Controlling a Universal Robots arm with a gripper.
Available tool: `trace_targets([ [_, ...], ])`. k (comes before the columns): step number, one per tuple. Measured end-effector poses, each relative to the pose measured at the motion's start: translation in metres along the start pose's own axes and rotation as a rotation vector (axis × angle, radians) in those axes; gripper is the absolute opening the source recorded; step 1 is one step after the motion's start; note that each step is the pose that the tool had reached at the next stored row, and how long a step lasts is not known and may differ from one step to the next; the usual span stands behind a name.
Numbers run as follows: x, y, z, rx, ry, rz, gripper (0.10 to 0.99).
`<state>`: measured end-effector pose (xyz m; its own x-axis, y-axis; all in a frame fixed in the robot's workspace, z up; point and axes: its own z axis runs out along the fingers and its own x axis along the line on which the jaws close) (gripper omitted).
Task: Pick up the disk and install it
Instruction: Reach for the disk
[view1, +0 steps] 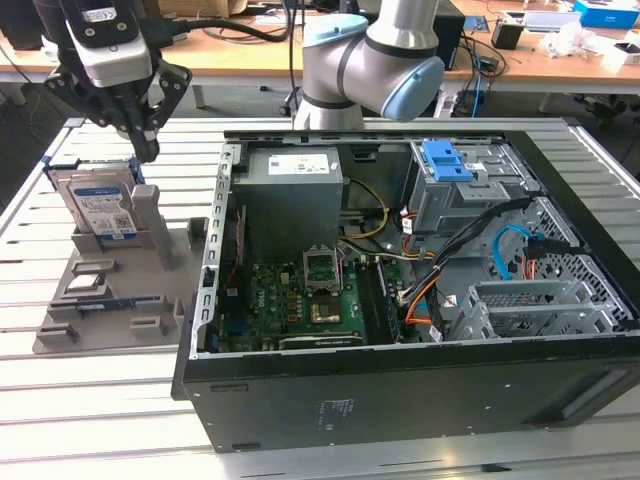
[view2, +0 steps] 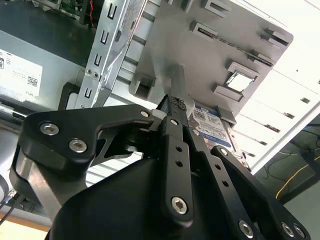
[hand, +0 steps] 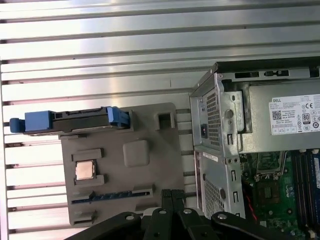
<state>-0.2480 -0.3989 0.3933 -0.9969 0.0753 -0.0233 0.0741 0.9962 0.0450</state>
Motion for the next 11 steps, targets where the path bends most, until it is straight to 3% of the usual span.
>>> trace_targets([
  [11,0.0287,-0.0021,-0.0007,0.0,-0.0001,0.0,0.106],
])
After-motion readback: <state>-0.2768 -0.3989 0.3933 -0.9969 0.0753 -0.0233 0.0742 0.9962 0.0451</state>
